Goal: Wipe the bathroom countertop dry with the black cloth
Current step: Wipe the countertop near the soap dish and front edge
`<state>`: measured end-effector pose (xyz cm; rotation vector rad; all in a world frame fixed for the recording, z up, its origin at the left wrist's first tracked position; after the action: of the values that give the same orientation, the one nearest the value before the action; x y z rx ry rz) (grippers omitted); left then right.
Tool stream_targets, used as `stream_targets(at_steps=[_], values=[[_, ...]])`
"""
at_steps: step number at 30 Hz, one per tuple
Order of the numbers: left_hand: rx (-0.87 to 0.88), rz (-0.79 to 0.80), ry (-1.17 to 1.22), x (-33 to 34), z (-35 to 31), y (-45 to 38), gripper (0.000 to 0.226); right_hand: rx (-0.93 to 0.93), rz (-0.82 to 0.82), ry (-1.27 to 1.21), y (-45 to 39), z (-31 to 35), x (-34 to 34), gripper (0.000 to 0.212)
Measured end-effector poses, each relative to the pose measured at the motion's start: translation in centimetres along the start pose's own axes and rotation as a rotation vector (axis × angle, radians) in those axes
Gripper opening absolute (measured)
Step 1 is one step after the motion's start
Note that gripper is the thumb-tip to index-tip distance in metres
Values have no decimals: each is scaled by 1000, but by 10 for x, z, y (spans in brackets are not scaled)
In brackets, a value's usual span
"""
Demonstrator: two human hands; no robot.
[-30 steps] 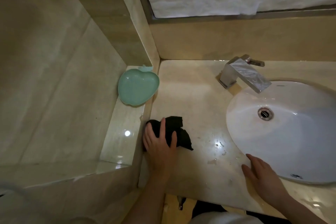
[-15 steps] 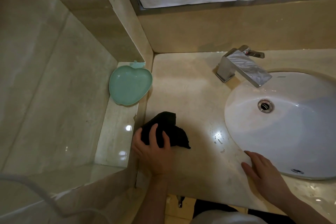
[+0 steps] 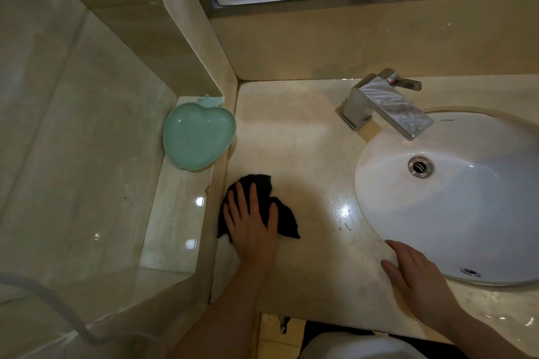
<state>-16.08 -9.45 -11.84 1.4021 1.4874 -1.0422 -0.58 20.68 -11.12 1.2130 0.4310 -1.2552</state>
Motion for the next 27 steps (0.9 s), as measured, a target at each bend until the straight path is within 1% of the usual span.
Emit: stream_targets(at_steps=[2,4,9,11,13,14,15,17,19,20,21,22,23,24,25,26,27], values=[[1,17,35,4,-5,0,60,-5,6,8,0,1,1,73],[44,47,72,9,-20,4,57,-6,15,20,0,1,0,71],[279,178,130,25,-94,40,51,0,39,43,2,2,0,69],[443,250,146,30,-131,63,46,-3,42,64,3,4,-2,68],[608,317,164,31,-159,84,39,-12,62,74,2,4,-4,83],[637,338,198,26,-167,91,37,-8,82,81,2,3,-4,90],[627,327,243,18,-170,95,39,11,105,84,1,3,-5,90],[520,225,357,-4,-162,93,46,83,183,61,-2,3,-6,75],[353,90,466,-33,-137,85,38,119,234,32,-3,2,-9,61],[253,35,506,-48,-119,83,36,122,246,27,-3,4,-10,58],[146,-5,526,-62,-98,81,41,115,244,24,-3,4,-12,58],[43,-30,528,-73,-76,80,49,114,238,21,-2,3,-13,62],[-26,-65,515,-82,-55,82,57,113,228,20,-1,3,-14,71],[-66,-112,486,-89,-34,84,58,111,215,14,0,4,-14,84],[-85,-155,440,-91,-15,85,52,106,199,3,0,4,-15,97],[-92,-166,365,-88,1,86,46,101,180,-1,-1,2,-14,107],[-85,-129,266,-83,14,89,45,91,168,-2,-1,0,-12,111]])
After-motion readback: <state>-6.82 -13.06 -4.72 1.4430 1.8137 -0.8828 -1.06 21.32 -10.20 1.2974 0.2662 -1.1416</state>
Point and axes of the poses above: each hand's wrist, its own y-axis away from the middle knuckle, its own x-axis out of the palm, z = x × y, the point moved 4 cm from there along -y, towards the middle knuckle, and after that the axes turned 5 degrees about y, right-handed, at the moved point
